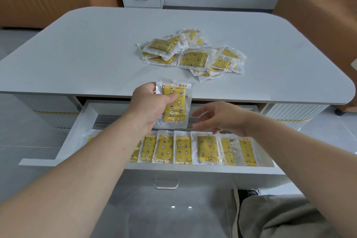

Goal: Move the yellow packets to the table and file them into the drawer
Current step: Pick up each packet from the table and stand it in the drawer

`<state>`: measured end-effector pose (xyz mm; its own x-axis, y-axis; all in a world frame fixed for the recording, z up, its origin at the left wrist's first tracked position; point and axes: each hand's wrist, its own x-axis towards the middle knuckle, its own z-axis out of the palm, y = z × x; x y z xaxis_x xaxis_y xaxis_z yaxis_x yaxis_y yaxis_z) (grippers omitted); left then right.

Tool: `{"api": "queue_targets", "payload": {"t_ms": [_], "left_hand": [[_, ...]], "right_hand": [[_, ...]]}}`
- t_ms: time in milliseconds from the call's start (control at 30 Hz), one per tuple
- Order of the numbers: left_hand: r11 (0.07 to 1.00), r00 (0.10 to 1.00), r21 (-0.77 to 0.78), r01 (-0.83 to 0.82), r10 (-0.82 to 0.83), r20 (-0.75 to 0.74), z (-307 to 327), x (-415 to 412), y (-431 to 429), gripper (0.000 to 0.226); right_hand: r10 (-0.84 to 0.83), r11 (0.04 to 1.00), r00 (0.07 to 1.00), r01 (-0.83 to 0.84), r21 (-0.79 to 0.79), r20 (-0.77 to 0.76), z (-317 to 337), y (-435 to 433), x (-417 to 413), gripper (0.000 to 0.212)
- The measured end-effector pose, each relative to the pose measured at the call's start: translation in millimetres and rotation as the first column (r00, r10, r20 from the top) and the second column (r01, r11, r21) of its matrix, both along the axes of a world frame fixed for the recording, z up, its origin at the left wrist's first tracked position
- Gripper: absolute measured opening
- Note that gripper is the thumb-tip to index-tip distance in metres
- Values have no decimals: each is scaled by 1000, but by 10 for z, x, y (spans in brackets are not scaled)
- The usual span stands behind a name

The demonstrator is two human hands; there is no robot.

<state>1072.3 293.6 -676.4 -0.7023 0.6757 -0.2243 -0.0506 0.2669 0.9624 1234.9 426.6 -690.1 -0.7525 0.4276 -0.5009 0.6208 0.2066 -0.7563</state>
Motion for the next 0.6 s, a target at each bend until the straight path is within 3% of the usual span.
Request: {"api": "queue_targets", "payload": {"t_ms": [133, 233, 333, 467, 600], "left_hand": [[996, 996, 11, 88, -88, -13, -51, 145, 82, 17], [991, 989, -46, 129, -132, -67, -124, 230, 152, 30], [988, 984, -121, 92, -109, -140, -180, 254, 200, 42], [994, 970, -103, 37, -60, -234, -169, 259, 219, 30], [995, 965, -78, 55, -73, -252, -140, 293, 241, 24]], "right_hand": [[-130, 985, 972, 105, -136, -198, 115, -87, 39, 45], [-219, 972, 954, 195, -130, -203, 90, -6, 64, 29], [-242, 968, 968, 237, -82, -63, -9, 137, 169, 27], [-289, 957, 938, 282, 63, 189, -301, 313, 393, 35], [-318, 948, 865, 295, 119, 388, -645, 371, 545, 27]]}}
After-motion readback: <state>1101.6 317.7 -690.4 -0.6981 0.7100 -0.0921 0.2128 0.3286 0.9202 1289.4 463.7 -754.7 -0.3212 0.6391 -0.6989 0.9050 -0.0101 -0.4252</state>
